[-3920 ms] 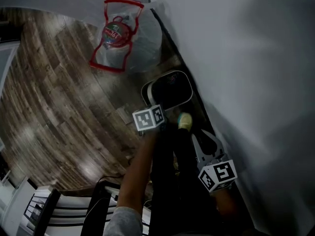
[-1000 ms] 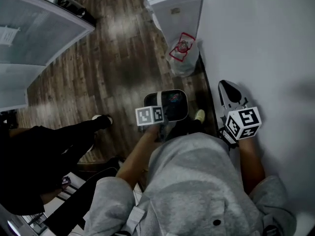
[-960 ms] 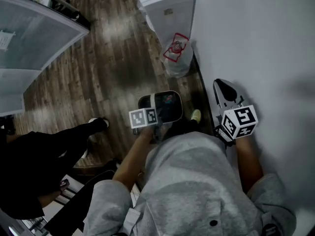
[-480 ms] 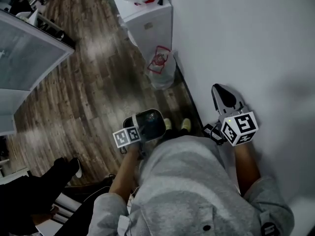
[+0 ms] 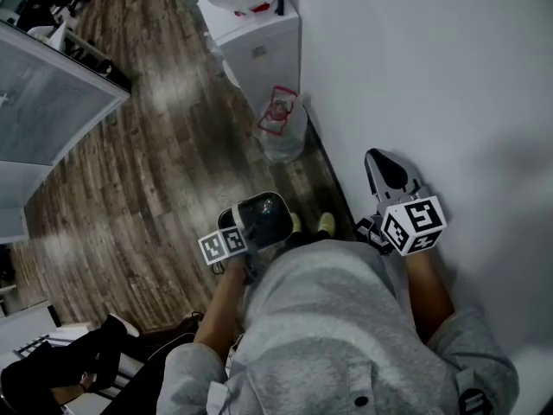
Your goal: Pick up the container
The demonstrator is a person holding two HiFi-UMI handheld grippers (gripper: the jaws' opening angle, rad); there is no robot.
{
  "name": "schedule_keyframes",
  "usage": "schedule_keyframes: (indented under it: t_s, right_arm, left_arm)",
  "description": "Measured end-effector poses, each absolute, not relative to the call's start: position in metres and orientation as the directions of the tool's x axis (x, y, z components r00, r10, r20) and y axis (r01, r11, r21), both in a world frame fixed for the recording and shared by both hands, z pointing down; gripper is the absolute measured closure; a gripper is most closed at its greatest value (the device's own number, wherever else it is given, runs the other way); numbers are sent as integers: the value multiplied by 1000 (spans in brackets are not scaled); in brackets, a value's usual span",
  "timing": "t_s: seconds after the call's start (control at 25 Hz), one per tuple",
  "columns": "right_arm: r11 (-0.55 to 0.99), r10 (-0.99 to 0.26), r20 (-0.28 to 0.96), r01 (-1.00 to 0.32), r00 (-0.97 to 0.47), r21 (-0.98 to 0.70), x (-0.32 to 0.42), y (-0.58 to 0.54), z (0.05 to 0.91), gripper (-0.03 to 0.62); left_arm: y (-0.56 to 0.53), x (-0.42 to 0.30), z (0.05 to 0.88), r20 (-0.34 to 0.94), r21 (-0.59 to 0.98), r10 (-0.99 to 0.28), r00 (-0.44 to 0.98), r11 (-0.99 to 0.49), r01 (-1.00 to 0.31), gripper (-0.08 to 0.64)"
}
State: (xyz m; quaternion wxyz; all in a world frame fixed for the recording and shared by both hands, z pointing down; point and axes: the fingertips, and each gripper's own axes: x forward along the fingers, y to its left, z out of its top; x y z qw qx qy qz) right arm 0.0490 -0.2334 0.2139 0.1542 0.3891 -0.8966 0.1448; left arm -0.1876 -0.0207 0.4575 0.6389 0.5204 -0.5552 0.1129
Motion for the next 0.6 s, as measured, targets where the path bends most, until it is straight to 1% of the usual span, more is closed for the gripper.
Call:
schedule_keyframes:
  t_s: [0.6]
  right_arm:
    - [661, -643, 402, -737, -652, -139, 50, -238, 223, 554]
  left_arm:
    - [-31, -182, 461, 834, 531, -414, 364, 427, -732, 545]
